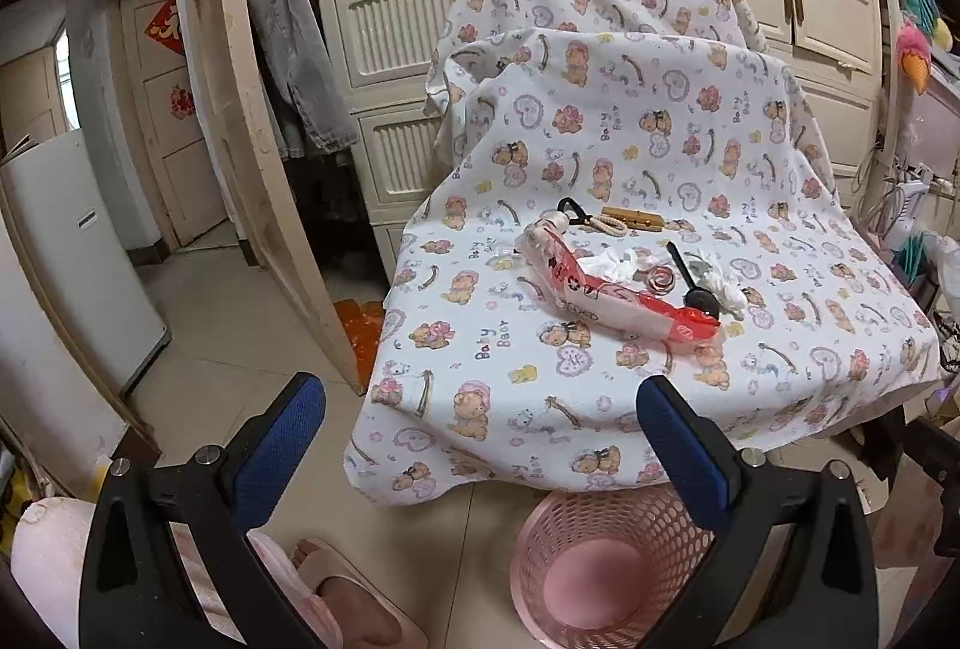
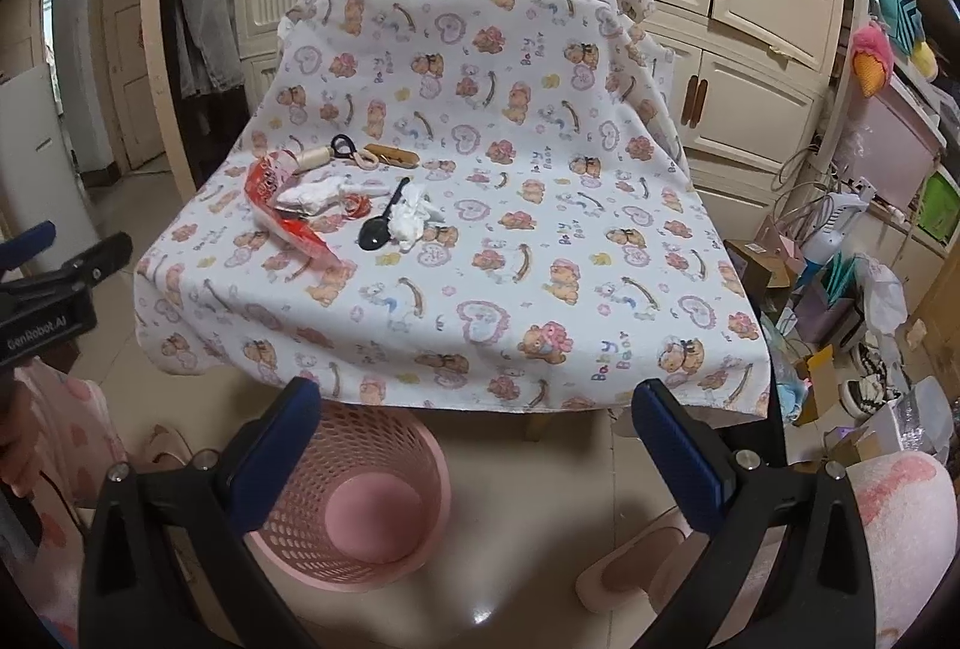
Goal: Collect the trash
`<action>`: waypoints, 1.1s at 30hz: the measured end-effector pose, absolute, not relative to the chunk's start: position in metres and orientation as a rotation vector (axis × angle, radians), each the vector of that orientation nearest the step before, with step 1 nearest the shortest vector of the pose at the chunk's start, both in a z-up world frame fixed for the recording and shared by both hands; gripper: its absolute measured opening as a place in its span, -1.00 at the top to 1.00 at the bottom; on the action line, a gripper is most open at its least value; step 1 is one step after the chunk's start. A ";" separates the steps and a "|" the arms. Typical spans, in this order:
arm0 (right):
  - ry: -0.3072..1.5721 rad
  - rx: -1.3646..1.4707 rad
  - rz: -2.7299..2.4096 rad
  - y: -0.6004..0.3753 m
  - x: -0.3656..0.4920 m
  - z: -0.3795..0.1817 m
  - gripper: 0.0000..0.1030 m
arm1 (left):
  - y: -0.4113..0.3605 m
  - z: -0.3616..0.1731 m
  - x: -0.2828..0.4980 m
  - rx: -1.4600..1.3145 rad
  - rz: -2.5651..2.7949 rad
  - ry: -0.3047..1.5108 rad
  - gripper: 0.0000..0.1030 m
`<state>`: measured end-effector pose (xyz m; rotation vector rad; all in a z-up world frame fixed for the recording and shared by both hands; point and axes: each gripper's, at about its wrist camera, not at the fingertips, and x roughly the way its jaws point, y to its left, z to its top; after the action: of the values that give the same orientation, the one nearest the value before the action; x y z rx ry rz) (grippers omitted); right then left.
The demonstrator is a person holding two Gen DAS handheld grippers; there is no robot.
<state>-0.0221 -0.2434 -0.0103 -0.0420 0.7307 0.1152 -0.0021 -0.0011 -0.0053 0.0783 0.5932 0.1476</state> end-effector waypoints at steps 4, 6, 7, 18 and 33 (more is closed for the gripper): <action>0.723 -0.055 0.122 -0.242 -0.024 -0.008 -1.00 | -0.005 -0.006 -0.004 0.105 0.152 0.584 -0.99; 0.718 -0.064 0.119 -0.241 -0.025 -0.008 -1.00 | -0.006 -0.007 -0.004 0.106 0.134 0.587 -0.99; 0.719 -0.066 0.119 -0.241 -0.025 -0.008 -1.00 | -0.007 -0.007 -0.005 0.103 0.120 0.585 -0.99; 0.692 -0.111 0.173 -0.230 -0.032 -0.006 -1.00 | -0.006 -0.003 -0.004 0.087 0.117 0.569 -0.99; 0.734 -0.061 0.172 -0.234 -0.027 -0.009 -0.99 | -0.006 -0.008 -0.001 0.051 0.058 0.609 -0.99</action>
<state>-0.0270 -0.2335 -0.0090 -0.0609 0.7338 0.1719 -0.0009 -0.0059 -0.0075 0.0513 0.6087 0.0583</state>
